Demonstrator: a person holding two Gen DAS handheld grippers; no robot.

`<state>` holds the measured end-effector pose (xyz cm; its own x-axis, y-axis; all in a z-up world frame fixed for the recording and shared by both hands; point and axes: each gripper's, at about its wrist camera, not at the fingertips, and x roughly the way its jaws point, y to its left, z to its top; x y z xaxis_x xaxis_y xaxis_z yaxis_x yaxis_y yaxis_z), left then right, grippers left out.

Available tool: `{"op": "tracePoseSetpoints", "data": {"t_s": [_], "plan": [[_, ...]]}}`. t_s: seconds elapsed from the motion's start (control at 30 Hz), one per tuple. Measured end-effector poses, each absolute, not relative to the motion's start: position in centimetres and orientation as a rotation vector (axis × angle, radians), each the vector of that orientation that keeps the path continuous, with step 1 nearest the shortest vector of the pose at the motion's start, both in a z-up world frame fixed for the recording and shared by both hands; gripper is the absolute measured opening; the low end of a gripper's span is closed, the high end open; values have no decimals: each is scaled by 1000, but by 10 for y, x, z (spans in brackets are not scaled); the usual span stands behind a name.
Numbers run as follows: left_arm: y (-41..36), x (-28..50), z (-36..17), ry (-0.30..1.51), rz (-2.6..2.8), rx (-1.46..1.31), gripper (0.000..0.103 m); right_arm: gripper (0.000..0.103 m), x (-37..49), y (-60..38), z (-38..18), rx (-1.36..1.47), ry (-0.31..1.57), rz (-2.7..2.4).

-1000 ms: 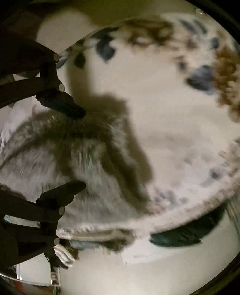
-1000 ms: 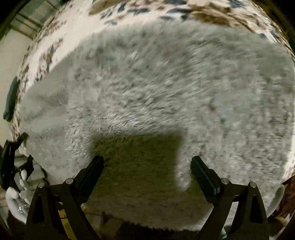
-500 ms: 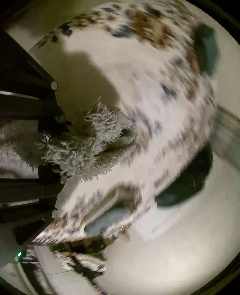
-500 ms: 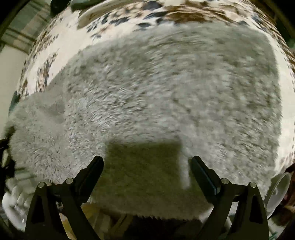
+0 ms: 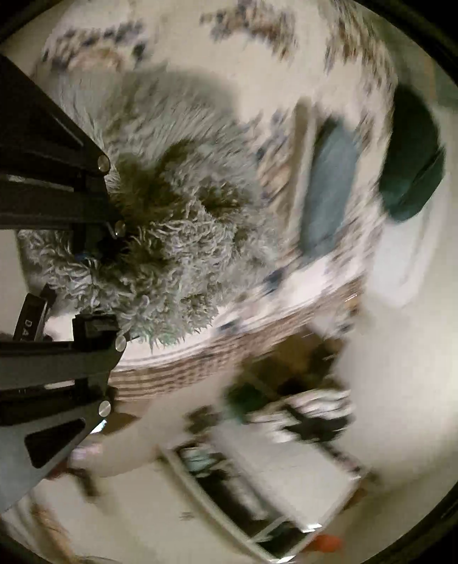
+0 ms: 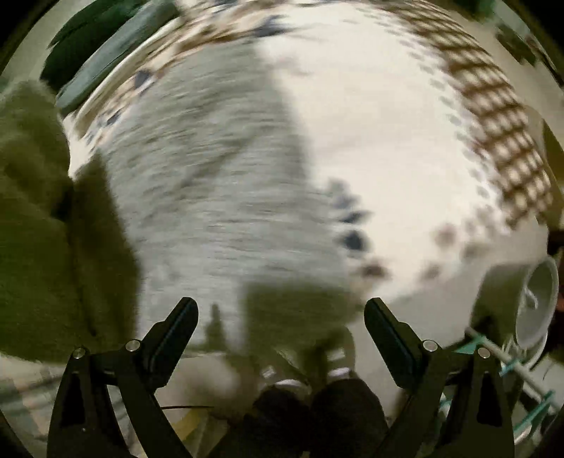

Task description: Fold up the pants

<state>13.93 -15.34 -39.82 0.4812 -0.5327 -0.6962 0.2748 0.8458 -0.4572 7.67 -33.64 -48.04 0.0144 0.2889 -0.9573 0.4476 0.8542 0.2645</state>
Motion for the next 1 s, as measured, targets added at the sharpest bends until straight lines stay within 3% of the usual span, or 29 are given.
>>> {"op": "tracePoseSetpoints", "data": {"t_s": [0.2, 0.23, 0.27, 0.33, 0.6, 0.83, 0.87, 0.9, 0.93, 1.0], "plan": [[-228, 156, -476, 1262, -510, -122, 26, 97, 39, -412, -490, 669, 1585, -268], [-224, 158, -473, 1255, -514, -144, 38, 97, 35, -421, -489, 676, 1577, -280], [-221, 160, -469, 1247, -520, -161, 61, 97, 33, -431, -488, 691, 1561, -284], [-215, 158, -455, 1248, -520, -192, 95, 97, 31, -446, -483, 719, 1525, -269], [-114, 155, -392, 1135, -310, -234, 97, 97, 87, -431, -444, 833, 1369, 72], [-34, 177, -422, 1172, -55, -135, 97, 97, 177, -347, -468, 741, 1411, 302], [-27, 179, -428, 1185, -46, -131, 97, 87, 183, -339, -476, 766, 1432, 338], [-26, 182, -434, 1190, -49, -130, 97, 68, 186, -335, -479, 777, 1426, 342], [-25, 185, -438, 1198, -43, -126, 97, 40, 187, -335, -475, 763, 1408, 315], [-29, 190, -442, 1195, -67, -124, 97, 30, 183, -342, -462, 754, 1370, 274]]}}
